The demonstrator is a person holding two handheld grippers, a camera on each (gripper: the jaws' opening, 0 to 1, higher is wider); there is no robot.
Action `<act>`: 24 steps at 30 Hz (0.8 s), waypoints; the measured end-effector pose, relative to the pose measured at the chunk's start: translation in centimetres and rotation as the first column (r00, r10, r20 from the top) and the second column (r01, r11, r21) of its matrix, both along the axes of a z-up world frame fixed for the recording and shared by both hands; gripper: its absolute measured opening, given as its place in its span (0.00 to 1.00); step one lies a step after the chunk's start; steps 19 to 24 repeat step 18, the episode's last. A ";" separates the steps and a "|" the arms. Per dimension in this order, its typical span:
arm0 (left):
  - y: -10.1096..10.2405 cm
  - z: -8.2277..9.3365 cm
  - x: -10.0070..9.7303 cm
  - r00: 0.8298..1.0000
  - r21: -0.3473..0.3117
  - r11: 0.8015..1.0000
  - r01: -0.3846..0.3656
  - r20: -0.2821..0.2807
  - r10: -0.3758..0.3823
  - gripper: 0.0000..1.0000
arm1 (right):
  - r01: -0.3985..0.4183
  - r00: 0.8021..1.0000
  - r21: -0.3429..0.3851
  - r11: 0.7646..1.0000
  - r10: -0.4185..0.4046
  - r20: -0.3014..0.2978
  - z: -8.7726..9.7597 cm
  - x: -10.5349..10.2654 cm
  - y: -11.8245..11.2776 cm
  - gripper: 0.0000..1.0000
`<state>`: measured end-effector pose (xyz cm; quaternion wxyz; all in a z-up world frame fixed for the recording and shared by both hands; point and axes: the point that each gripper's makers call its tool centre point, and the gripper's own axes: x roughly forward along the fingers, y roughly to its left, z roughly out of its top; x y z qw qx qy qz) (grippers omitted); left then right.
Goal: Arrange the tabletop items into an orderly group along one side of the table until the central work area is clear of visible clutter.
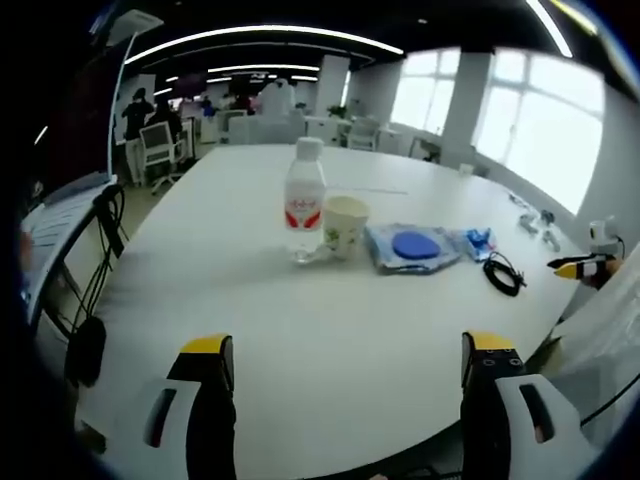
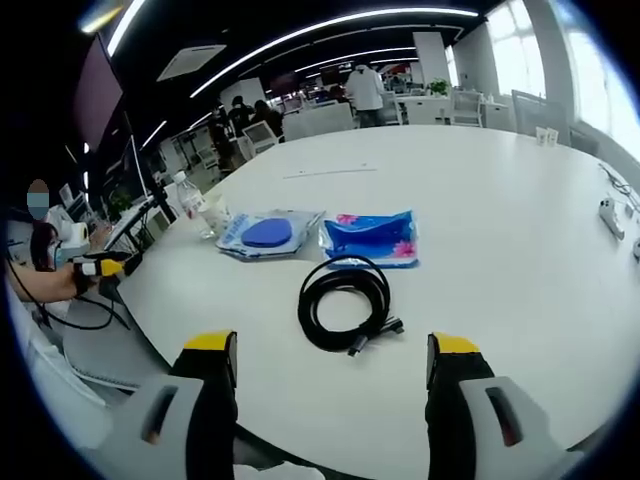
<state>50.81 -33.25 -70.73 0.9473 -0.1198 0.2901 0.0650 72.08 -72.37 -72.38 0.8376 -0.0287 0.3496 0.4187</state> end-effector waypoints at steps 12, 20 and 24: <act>0.0 -0.3 0.2 1.000 -0.016 1.000 -0.003 -0.004 0.003 0.90 | 0.009 1.000 -0.011 1.000 -0.009 -0.005 -0.1 0.0 0.1 0.75; 0.2 -0.3 0.4 1.000 -0.018 1.000 -0.004 -0.002 0.004 0.89 | 0.018 1.000 -0.011 1.000 -0.018 -0.008 -0.1 0.1 0.0 0.75; 0.2 -0.3 0.4 1.000 -0.018 1.000 -0.004 -0.002 0.004 0.89 | 0.018 1.000 -0.011 1.000 -0.018 -0.008 -0.1 0.1 0.0 0.75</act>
